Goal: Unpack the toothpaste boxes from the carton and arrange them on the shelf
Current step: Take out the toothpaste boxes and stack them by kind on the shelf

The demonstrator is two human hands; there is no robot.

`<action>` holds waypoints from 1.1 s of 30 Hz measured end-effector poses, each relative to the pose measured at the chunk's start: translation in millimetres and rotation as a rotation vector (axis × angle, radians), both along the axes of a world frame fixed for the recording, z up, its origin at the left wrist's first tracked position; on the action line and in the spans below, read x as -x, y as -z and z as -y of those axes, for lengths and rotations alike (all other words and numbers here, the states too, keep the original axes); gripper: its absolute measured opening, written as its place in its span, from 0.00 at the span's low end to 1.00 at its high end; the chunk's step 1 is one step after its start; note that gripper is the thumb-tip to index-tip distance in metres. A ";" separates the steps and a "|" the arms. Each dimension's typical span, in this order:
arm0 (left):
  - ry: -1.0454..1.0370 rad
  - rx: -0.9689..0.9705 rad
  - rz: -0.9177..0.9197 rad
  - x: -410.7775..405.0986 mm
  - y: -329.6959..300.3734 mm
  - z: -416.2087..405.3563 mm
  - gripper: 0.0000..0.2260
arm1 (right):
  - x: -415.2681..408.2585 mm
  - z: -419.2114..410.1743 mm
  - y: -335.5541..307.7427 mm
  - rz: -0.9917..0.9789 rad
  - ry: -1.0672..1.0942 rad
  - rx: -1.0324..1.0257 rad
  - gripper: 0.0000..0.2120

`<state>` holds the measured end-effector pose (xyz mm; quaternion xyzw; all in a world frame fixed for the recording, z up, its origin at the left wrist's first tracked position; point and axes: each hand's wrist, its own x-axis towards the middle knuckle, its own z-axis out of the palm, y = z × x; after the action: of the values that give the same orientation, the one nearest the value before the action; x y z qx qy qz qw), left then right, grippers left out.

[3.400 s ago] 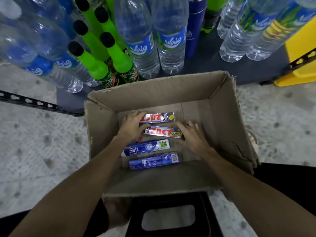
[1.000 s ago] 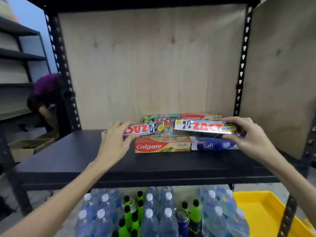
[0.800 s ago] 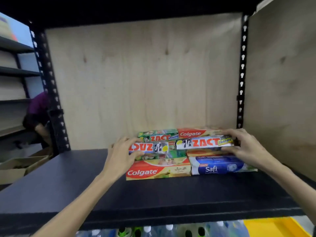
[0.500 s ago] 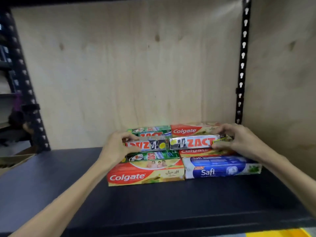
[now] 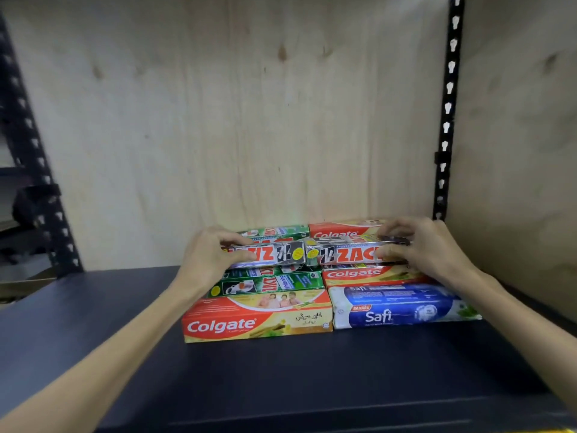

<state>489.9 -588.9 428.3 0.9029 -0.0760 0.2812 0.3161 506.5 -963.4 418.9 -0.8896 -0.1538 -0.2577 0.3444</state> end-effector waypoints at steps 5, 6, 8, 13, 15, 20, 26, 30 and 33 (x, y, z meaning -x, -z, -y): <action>-0.011 -0.097 0.104 -1.9 10.4 9.0 0.11 | -4.5 6.6 4.9 0.033 0.031 0.010 0.16; -0.026 -0.081 0.098 -3.5 10.2 10.1 0.11 | -5.9 5.9 4.3 0.024 0.041 0.013 0.16; -0.036 -0.053 0.085 -8.8 7.0 15.2 0.11 | -10.5 4.3 3.1 0.012 0.056 0.025 0.16; -0.041 -0.061 0.054 -22.0 3.8 25.5 0.11 | -21.7 1.5 4.9 0.014 0.076 0.020 0.25; -0.035 -0.070 0.047 -26.4 2.8 25.7 0.10 | -25.4 -0.6 4.3 0.007 0.082 0.043 0.25; -0.013 -0.130 0.021 -28.4 3.8 21.7 0.11 | -29.6 -6.1 3.0 -0.026 0.125 0.094 0.22; -0.016 -0.048 -0.053 -20.3 7.4 18.1 0.23 | -6.8 -13.3 0.3 0.011 0.156 0.134 0.28; -0.055 0.094 -0.001 1.6 11.2 25.4 0.31 | 24.3 -28.5 -3.6 0.041 0.112 0.045 0.25; -0.066 0.072 0.038 28.1 17.9 36.8 0.31 | 54.1 -47.5 0.1 0.070 0.082 0.012 0.25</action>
<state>461.8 -625.8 410.5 0.8875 -0.0423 0.3111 0.3374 452.4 -915.8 418.8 -0.8876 -0.1306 -0.3018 0.3224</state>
